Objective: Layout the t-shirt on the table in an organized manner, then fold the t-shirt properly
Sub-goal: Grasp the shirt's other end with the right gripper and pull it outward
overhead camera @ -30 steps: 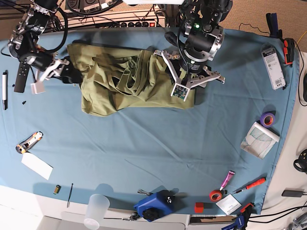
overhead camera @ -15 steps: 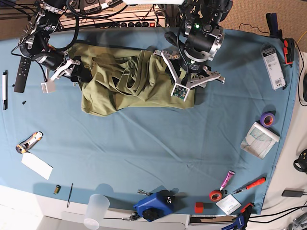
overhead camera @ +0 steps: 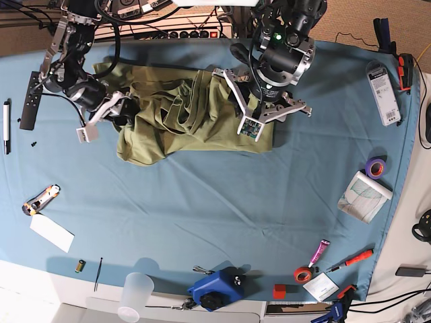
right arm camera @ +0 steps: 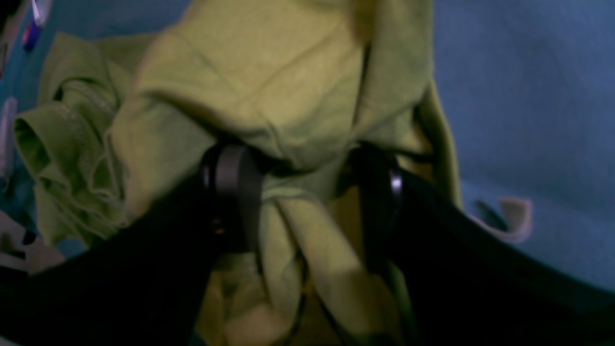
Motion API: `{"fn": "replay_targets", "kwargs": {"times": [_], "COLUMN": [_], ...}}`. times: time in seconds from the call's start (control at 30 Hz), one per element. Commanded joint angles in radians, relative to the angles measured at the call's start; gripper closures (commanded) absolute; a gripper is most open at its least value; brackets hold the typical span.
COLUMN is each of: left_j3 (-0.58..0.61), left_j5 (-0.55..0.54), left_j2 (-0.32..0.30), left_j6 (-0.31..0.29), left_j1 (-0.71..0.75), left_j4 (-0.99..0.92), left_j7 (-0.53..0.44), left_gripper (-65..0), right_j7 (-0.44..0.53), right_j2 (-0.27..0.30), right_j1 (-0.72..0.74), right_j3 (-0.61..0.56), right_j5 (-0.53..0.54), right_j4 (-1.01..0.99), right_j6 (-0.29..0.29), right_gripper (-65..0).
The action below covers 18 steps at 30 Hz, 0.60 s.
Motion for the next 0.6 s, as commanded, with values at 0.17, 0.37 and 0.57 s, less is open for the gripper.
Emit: {"fn": "replay_targets", "kwargs": {"times": [0.17,0.37,0.57], "left_j3": [0.001,0.001,0.0], "left_j5": [0.001,0.002,0.002], "left_j2": [0.006,0.006,0.005], "left_j6": [0.002,0.003,0.003], "left_j1": [-0.005,-0.005,-0.005], "left_j4": [0.018,0.018,0.018], "left_j7": [-0.023,-0.041,-0.041], "left_gripper": [-21.5,-21.5,-21.5], "right_j7": [-0.05,-0.061,-0.056], "right_j2": [0.012,0.013,0.014], "right_j1": [0.014,0.014,0.014], "right_j3": [0.003,0.003,0.073], "right_j5": [-0.014,-0.031,-0.031], "right_j4": [0.012,0.013,0.053], "right_j6": [-0.006,0.011,0.011], "right_gripper": [-6.2,0.0,0.0]}}
